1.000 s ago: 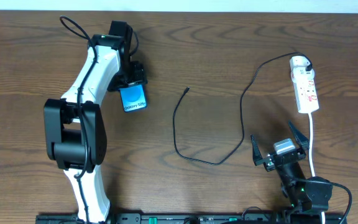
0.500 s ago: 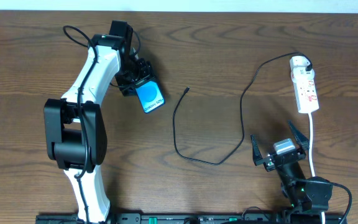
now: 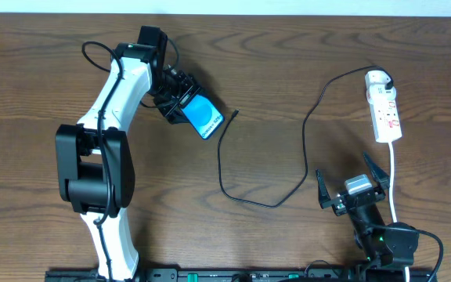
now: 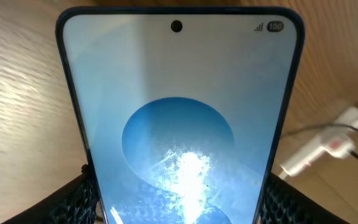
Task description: Plug charger to phone and switch on socket
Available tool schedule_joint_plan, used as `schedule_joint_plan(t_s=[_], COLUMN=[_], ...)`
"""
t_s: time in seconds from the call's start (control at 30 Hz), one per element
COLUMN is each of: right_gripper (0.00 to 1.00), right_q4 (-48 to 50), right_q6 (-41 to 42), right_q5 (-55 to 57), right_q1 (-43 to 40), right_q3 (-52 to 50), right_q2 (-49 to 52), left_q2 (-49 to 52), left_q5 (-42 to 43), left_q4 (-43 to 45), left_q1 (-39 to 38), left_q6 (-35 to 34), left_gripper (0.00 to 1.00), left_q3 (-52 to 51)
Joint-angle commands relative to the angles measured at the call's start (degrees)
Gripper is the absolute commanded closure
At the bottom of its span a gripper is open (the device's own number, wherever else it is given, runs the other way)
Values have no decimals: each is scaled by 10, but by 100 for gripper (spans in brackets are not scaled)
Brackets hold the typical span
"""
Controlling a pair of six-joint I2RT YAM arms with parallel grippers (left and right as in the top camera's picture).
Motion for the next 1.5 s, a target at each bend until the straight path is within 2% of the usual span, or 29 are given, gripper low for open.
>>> schedule_joint_plan(t_s=[0.0,0.23,0.57,1.0,1.47], right_gripper=[1,1,1,1,1], right_q4=[-4,-4,-4,-4,-4], right_q6=[-6,-6,-6,-6,-6], right_q5=[7,7,6,7,7], right_q1=[5,5,5,5,5], right_q3=[-1,-1,-1,-1,-1], right_q2=[-4,-4,-4,-4,-4], left_q2=[-19,-19,-19,-19,-19], left_q5=[86,165,216,302,388], left_q4=[-2,-2,-2,-2,-2], left_q1=[-1,-1,-1,-1,-1], left_q6=[-21,-26,-113,-122,-184], left_gripper=[32,32,36,36,36], left_q3=[2,2,2,2,2])
